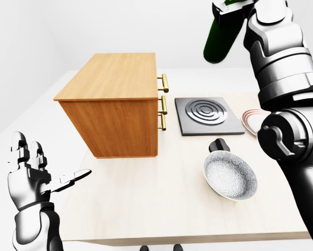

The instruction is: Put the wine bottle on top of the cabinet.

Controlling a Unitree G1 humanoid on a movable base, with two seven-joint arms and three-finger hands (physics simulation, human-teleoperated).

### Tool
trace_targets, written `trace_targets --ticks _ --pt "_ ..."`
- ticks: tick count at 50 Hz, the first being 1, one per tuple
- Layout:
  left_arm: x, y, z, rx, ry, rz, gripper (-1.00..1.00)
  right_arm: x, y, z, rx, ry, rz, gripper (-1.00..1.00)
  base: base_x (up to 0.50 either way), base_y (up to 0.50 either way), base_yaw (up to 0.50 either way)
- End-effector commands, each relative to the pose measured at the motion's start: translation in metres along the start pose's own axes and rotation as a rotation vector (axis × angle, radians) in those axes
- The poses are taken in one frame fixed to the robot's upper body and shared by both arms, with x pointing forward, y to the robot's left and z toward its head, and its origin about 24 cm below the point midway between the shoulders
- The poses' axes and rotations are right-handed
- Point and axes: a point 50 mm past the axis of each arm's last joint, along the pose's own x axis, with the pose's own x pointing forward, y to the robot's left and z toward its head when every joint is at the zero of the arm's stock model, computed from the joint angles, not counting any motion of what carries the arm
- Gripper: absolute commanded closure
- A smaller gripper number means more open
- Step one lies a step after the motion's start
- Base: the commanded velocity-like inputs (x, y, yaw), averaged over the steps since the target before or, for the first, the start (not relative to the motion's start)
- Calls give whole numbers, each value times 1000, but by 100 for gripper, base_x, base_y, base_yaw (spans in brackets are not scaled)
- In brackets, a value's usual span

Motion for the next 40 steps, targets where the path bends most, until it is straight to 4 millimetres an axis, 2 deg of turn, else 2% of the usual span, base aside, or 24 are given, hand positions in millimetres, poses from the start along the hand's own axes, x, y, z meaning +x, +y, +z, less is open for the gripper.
trace_targets --ticks 1,5,26,40 --pt "0 1 0 -2 -2 1 -100 -1 14 47 22 -80 4 95 0 0 0" --pt "0 1 0 -3 -1 0 -100 -2 18 52 24 -90 15 95 0 0 0" --pt "0 1 3 -3 -11 2 -100 -15 68 66 -11 -123 234 95 0 0 0" --pt "0 4 5 -2 -19 7 -100 -22 90 72 0 -135 342 94 0 0 0"
